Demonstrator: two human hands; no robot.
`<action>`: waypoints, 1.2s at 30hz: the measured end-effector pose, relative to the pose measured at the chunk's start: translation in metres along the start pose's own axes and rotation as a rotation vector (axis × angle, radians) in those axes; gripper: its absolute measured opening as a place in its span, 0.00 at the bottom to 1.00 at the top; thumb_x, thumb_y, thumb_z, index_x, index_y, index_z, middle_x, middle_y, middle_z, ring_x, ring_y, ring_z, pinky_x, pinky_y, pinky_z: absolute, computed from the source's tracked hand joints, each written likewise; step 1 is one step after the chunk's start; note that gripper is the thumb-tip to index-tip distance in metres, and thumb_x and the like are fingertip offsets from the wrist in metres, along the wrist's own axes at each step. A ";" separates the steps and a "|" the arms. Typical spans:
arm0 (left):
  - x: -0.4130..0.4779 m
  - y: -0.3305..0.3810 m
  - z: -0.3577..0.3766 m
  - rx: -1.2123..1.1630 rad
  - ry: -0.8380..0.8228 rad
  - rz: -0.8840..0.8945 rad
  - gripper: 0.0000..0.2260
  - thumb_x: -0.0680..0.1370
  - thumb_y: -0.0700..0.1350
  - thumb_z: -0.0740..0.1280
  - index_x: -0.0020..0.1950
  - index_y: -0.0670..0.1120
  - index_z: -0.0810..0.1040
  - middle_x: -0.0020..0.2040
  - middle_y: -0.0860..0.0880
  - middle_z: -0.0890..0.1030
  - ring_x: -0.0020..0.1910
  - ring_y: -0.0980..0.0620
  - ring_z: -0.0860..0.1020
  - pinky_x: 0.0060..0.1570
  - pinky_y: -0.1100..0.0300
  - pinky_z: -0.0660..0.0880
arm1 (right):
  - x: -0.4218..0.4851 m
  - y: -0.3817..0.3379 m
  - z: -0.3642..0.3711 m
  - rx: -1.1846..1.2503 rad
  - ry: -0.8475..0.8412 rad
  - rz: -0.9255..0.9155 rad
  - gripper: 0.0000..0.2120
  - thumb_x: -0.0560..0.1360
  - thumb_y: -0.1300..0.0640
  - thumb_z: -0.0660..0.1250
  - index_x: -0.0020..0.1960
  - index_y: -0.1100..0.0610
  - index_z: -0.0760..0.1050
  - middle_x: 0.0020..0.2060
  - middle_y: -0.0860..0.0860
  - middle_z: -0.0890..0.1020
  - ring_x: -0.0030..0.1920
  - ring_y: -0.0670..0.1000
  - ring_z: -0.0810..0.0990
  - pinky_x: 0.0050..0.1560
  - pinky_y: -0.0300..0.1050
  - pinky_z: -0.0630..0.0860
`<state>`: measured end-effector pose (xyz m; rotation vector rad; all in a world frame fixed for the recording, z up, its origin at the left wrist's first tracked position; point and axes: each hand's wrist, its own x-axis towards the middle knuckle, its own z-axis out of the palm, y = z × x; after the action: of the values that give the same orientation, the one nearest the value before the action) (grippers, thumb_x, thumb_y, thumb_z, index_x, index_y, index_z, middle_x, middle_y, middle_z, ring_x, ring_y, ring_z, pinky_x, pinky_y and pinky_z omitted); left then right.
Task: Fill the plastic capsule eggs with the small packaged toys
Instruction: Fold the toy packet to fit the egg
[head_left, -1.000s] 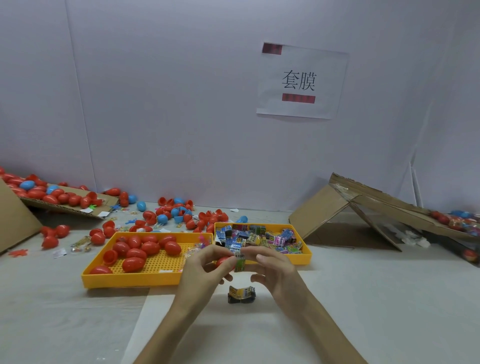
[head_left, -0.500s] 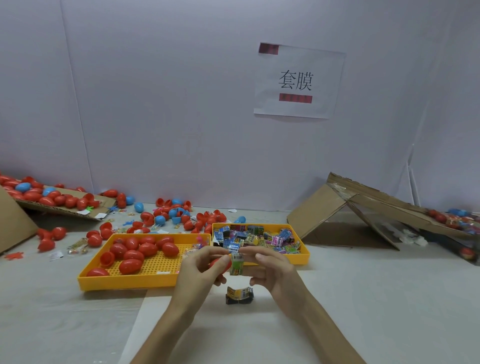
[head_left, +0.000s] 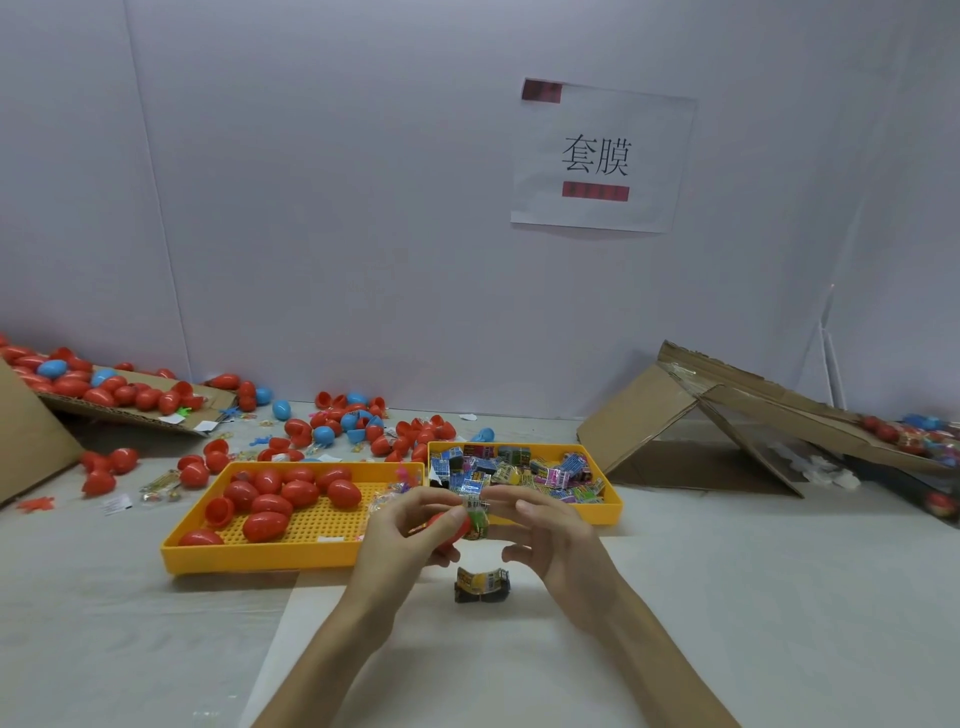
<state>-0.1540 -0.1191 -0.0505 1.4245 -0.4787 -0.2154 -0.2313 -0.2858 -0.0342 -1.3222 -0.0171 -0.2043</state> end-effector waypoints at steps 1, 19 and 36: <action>0.000 0.000 -0.001 -0.006 0.011 -0.009 0.05 0.76 0.45 0.73 0.51 0.49 0.84 0.43 0.49 0.85 0.34 0.50 0.82 0.37 0.61 0.79 | 0.000 0.000 0.000 0.009 -0.006 0.003 0.17 0.74 0.51 0.66 0.59 0.54 0.83 0.59 0.57 0.84 0.54 0.56 0.84 0.45 0.42 0.76; -0.003 0.005 -0.001 -0.104 -0.005 -0.068 0.13 0.67 0.53 0.75 0.49 0.50 0.86 0.40 0.52 0.85 0.33 0.51 0.82 0.37 0.60 0.80 | 0.001 0.000 0.000 -0.027 0.008 0.027 0.18 0.75 0.49 0.63 0.60 0.53 0.83 0.59 0.58 0.84 0.52 0.56 0.84 0.44 0.42 0.76; 0.000 0.003 -0.002 -0.024 0.018 -0.034 0.12 0.71 0.51 0.75 0.52 0.48 0.84 0.43 0.50 0.86 0.33 0.52 0.82 0.35 0.62 0.78 | 0.000 -0.001 0.001 -0.078 0.014 0.057 0.19 0.75 0.46 0.62 0.59 0.51 0.84 0.60 0.55 0.84 0.59 0.56 0.83 0.51 0.46 0.75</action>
<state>-0.1533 -0.1168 -0.0482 1.4109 -0.4357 -0.2350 -0.2311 -0.2851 -0.0333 -1.3971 0.0402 -0.1672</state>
